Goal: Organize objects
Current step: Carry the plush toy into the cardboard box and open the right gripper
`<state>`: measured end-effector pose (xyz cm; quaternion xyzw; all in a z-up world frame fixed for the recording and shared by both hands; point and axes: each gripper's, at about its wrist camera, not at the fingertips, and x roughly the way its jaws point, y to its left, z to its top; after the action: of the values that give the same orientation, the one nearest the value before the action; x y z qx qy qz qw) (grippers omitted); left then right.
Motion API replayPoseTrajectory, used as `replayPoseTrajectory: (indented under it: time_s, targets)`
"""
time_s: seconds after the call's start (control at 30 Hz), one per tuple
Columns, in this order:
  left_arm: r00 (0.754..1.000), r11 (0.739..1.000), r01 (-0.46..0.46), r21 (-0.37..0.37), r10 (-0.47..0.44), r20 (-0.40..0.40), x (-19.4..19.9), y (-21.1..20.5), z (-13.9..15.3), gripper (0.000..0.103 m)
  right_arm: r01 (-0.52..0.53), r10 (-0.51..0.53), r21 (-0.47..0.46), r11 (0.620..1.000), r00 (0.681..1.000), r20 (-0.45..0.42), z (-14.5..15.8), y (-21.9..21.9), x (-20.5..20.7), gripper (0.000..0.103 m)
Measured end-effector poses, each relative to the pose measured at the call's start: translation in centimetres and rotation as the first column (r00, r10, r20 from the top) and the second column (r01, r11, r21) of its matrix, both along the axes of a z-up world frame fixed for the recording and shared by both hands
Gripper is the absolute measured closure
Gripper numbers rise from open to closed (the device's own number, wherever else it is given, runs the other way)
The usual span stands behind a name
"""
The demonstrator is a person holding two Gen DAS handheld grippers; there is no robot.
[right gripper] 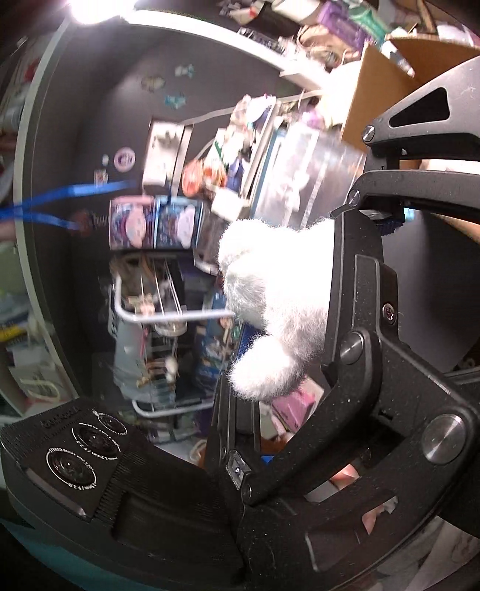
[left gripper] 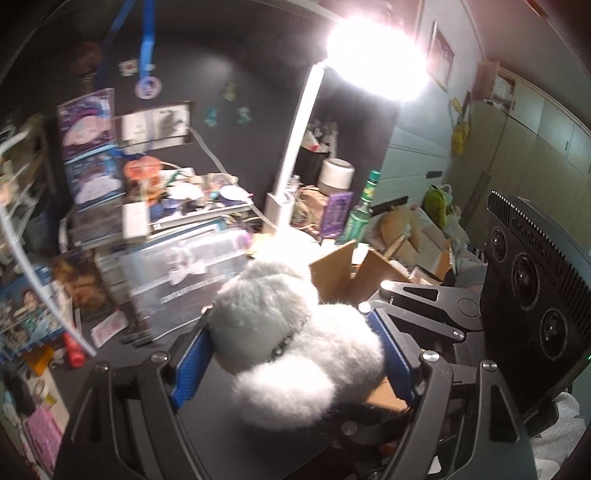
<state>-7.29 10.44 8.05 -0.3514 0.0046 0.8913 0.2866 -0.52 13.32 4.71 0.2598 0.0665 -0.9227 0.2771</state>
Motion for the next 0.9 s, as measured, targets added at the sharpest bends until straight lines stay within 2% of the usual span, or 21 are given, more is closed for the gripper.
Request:
replayPoseTrajectory:
  time_s: [0.23,0.37,0.7,0.8,0.9]
  targets:
    - [0.994,0.997,0.079,0.0,-0.079,0.081,-2.9,5.4,-1.2,0.024,0.077,-0.077,-0.003,0.997,0.995,0.066,0.1,5.4,-1.1,0.06]
    - [0.981,0.992,0.126,0.001,-0.125,0.149,-4.5,8.0,-2.5,0.024,0.115,-0.114,-0.002,0.993,0.986,0.125,-0.7,8.5,-1.7,0.059]
    - [0.956,0.983,0.18,-0.022,-0.169,0.241,-6.4,11.8,-5.3,0.024,0.151,-0.157,0.044,0.988,0.962,0.221,-2.7,12.3,-2.2,0.058]
    - [0.95,0.979,0.192,-0.064,-0.169,0.264,-6.5,12.3,-6.1,0.023,0.142,-0.167,0.116,0.983,0.955,0.246,-3.3,12.0,-2.5,0.052]
    - [0.948,0.978,0.195,-0.068,-0.17,0.269,-6.3,12.0,-6.1,0.016,0.142,-0.185,0.182,0.973,0.952,0.246,-3.8,11.8,-2.6,0.037]
